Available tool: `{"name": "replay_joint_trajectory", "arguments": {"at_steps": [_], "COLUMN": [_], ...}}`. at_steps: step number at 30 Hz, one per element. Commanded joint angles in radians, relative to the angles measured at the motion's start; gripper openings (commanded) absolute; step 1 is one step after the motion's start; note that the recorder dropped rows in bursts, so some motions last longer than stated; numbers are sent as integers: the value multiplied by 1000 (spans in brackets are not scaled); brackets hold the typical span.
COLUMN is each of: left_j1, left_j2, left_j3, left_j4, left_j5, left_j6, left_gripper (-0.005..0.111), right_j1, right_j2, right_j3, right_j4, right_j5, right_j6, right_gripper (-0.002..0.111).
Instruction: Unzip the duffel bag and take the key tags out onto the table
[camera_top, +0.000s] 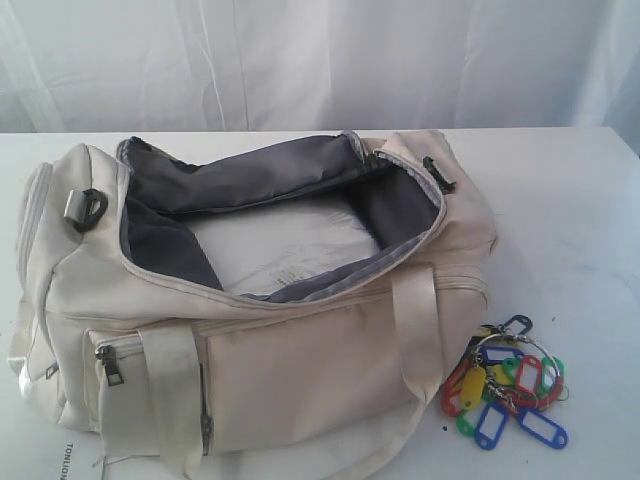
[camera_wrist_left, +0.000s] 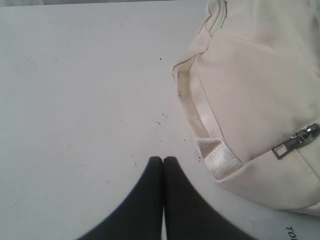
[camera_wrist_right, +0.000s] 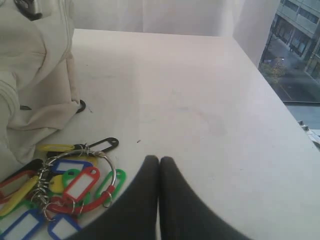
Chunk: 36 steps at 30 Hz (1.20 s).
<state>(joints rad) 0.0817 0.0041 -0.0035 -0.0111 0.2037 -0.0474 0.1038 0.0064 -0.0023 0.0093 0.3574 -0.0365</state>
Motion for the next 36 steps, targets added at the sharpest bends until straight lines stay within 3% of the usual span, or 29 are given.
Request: {"name": "replay_joint_trajectory", "arguments": {"at_steps": [1,24,29,36], "left_j1": [6,6,-38,-35], "left_j2": [-4,-4,-4,-4], "left_j3": [4,4,4,4], "left_j4": [-2,1,1,1], "left_j5": [-2,-2,-2,-2], "left_j6": [-2,-2,-2,-2], "left_gripper": [0,0,0,0], "right_j1": [-5,47,47,47], "right_j2": [-6,-6,-6,-6], "right_j3": [2,2,2,2], "right_j4": [0,0,0,0], "right_j5": [-10,-10,-10,-10], "right_j6": [-12,-9,-9,-9], "right_gripper": [0,0,0,0]}}
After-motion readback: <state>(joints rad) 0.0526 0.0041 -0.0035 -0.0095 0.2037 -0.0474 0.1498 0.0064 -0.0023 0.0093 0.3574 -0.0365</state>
